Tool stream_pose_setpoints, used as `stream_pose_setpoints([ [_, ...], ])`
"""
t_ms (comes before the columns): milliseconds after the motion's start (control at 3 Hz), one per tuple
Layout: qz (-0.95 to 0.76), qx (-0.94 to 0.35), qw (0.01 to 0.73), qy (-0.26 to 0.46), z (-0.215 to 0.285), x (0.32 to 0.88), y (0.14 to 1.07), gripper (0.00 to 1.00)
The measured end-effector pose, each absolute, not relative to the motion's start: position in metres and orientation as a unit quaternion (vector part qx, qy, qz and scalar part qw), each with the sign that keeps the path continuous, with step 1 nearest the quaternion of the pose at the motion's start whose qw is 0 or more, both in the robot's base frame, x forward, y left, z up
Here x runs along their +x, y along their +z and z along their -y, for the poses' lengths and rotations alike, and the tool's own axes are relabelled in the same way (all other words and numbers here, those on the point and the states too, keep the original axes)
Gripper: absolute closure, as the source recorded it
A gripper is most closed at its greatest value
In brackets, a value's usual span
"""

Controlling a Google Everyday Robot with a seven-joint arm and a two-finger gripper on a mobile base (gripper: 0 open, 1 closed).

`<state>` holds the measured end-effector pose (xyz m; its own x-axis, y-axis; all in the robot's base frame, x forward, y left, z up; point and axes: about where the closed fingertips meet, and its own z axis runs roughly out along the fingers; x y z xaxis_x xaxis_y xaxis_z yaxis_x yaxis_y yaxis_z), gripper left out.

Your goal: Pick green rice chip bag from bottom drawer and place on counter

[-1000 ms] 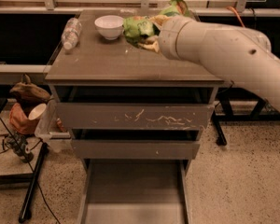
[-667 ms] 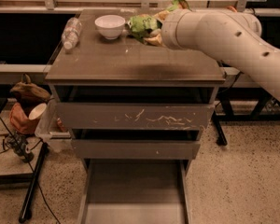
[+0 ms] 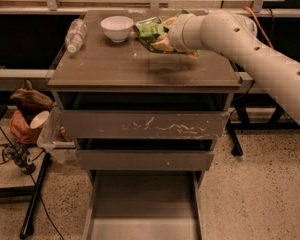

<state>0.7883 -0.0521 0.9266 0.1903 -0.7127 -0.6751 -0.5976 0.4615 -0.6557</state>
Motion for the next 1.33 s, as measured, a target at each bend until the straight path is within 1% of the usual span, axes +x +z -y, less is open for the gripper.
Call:
stream_pose_setpoints([
  [667, -0.653, -0.516, 0.548, 0.084, 0.001, 0.788, 0.867, 1.00],
  [1000, -0.654, -0.517, 0.543, 0.103, -0.007, 0.786, 0.863, 1.00],
  [1333, -0.654, -0.517, 0.543, 0.104, -0.007, 0.786, 0.863, 0.81],
])
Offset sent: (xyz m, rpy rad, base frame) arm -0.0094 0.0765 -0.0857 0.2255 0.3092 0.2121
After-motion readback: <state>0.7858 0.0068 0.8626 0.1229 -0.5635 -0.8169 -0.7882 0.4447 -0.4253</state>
